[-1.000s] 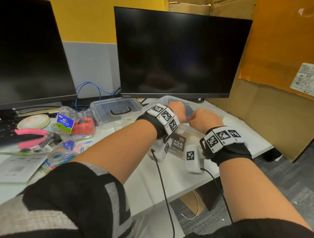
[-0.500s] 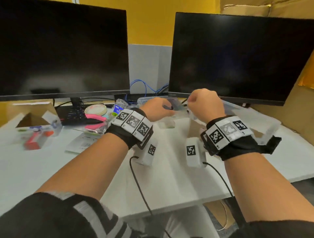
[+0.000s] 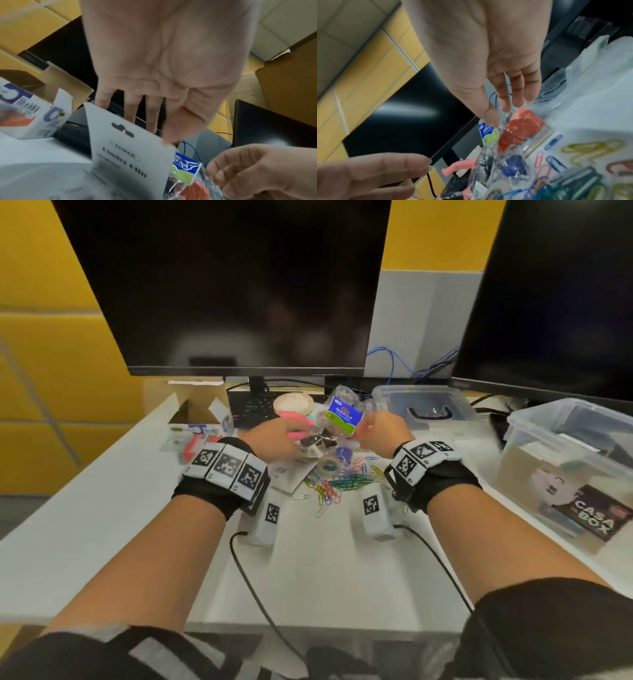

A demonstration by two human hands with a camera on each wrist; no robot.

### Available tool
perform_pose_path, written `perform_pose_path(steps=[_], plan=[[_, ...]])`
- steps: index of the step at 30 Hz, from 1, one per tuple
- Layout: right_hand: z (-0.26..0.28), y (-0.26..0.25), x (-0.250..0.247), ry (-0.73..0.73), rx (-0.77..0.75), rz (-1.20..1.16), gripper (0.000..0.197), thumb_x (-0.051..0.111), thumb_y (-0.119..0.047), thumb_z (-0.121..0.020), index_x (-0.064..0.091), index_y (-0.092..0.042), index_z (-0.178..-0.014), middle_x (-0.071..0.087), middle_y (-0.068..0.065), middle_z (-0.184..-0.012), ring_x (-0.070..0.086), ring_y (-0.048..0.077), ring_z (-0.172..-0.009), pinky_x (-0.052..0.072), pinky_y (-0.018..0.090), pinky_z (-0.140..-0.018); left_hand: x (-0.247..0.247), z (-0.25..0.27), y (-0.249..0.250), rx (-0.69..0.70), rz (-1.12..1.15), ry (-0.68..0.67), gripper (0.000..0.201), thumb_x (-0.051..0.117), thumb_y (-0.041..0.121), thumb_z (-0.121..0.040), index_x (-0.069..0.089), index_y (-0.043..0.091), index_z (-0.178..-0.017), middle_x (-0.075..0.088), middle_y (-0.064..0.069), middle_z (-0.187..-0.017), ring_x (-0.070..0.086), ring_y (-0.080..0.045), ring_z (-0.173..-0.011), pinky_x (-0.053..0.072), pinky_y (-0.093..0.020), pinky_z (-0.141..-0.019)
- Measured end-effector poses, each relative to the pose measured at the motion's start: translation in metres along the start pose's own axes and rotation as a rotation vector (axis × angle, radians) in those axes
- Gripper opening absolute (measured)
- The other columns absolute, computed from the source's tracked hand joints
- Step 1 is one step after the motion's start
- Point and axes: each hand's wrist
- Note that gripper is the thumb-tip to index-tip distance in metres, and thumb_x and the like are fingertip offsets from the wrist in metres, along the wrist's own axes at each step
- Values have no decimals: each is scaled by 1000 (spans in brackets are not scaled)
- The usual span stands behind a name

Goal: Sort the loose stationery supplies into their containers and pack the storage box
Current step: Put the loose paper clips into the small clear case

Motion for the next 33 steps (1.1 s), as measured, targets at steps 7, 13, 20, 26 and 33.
perform_pose_path(steps=[7,13,20,26,33], plan=[[-17,-10,14,-190,-41,-99,55,57,-8,-87,42,-14,-140,46,14,-138,49,28,-120,43,32,-93,15,-12,-9,-93,-174,-135,36,62,41,-87,66,23,-117,58,2,-125,53,-19,-112,40,-34,-100],[-23,-26,19,-212,-61,-186,39,51,-5,-90,52,-4,-129,58,16,-123,58,27,-102,44,26,-76,9,-18,-20,-194,-344,-50,28,55,16,-89,68,20,-114,58,0,-128,50,-22,-120,34,-36,-104],[-22,-34,19,-330,-216,-187,57,43,1,-90,37,-22,-143,52,13,-131,58,23,-93,41,15,-56,19,-31,-3,-199,-482,9,42,64,18,-81,49,24,-121,45,-4,-130,39,-29,-127,9,-64,-109],[-26,15,-3,27,8,-235,22,50,-15,-93,70,-8,-98,66,10,-107,59,24,-98,45,30,-87,22,-44,3,-111,-649,-352,60,61,38,-87,38,32,-142,39,-1,-147,40,-24,-131,32,-39,-107],[-29,88,6,-75,419,424,38,57,-28,-86,57,-16,-122,49,13,-131,39,37,-123,34,50,-100,28,-53,0,-113,-650,-354,55,61,30,-87,45,27,-139,45,0,-143,45,-23,-128,37,-36,-107]])
Point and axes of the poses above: each hand's wrist, its own z-axis away from the middle knuckle, its own x-axis out of the palm, y = z × x
